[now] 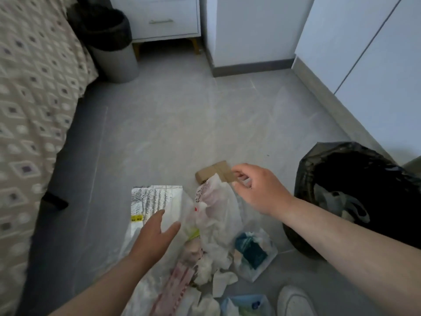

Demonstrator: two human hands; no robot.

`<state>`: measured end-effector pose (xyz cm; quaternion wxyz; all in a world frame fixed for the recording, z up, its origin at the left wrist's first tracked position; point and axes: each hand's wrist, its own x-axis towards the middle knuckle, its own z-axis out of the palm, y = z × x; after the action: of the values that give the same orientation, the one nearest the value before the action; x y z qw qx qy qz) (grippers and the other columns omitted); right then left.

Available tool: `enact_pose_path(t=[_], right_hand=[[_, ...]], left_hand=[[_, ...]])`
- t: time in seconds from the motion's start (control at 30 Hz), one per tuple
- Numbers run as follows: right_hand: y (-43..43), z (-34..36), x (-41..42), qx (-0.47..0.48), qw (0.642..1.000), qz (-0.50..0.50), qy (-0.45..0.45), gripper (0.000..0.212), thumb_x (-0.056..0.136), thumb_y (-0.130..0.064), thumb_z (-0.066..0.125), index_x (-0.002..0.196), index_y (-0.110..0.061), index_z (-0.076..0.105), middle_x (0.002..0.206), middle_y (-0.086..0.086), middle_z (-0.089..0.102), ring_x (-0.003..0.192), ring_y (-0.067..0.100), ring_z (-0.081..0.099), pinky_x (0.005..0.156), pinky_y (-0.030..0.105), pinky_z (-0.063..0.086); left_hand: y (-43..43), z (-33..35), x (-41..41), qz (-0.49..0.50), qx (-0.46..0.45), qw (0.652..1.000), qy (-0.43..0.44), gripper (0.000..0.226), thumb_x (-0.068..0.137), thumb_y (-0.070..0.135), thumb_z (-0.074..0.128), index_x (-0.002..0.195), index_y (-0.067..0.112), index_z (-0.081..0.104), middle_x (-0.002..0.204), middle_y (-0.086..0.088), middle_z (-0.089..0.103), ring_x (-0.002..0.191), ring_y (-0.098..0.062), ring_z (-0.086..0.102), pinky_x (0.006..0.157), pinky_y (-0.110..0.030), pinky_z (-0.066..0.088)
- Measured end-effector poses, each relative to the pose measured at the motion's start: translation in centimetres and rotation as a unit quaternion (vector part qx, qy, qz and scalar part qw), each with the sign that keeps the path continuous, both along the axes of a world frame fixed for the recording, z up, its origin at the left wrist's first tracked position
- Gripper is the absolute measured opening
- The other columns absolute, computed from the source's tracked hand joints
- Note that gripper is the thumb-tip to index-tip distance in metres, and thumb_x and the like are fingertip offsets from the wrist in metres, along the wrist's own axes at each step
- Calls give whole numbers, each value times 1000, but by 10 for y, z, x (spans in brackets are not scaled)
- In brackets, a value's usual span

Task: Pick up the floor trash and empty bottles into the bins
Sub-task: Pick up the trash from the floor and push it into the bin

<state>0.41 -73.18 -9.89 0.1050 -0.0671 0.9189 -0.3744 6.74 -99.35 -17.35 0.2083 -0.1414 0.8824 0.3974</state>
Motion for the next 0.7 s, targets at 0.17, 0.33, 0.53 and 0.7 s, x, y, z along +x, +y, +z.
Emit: enact_pose_path(t=[0.17, 0.33, 0.53, 0.7], right_hand=[[-8, -76, -2, 73, 978, -78, -179, 35, 90, -25, 54, 122, -15, 59, 119, -3, 61, 112, 18, 57, 86, 24, 41], [24, -139, 38, 208, 920, -85, -321, 47, 69, -45, 58, 107, -18, 58, 111, 6, 64, 103, 28, 62, 83, 31, 52], [28, -165, 60, 285, 895, -78, -334, 78, 70, -48, 73, 131, -15, 37, 135, 14, 40, 122, 35, 45, 96, 36, 44], [23, -169, 63, 278, 907, -84, -305, 26, 78, -22, 64, 102, -15, 58, 115, 13, 64, 106, 31, 61, 83, 31, 49]], left_hand=[[23, -21, -26, -15, 13, 1000, 10, 91, 74, 44, 74, 146, 11, 28, 152, -5, 33, 139, -21, 32, 106, -30, 30], [35, -55, -54, 2, -166, 986, 30, 95, 79, 55, 60, 148, 6, 16, 158, -18, 7, 147, -30, 7, 116, -42, 18], [-2, -95, -50, -22, -255, 964, -66, 99, 64, 60, 69, 140, 9, 29, 146, -15, 34, 136, -33, 32, 107, -48, 33], [-18, -96, -48, -65, -263, 959, -82, 68, 63, 57, 71, 113, 16, 52, 116, -11, 56, 108, -32, 56, 83, -38, 47]])
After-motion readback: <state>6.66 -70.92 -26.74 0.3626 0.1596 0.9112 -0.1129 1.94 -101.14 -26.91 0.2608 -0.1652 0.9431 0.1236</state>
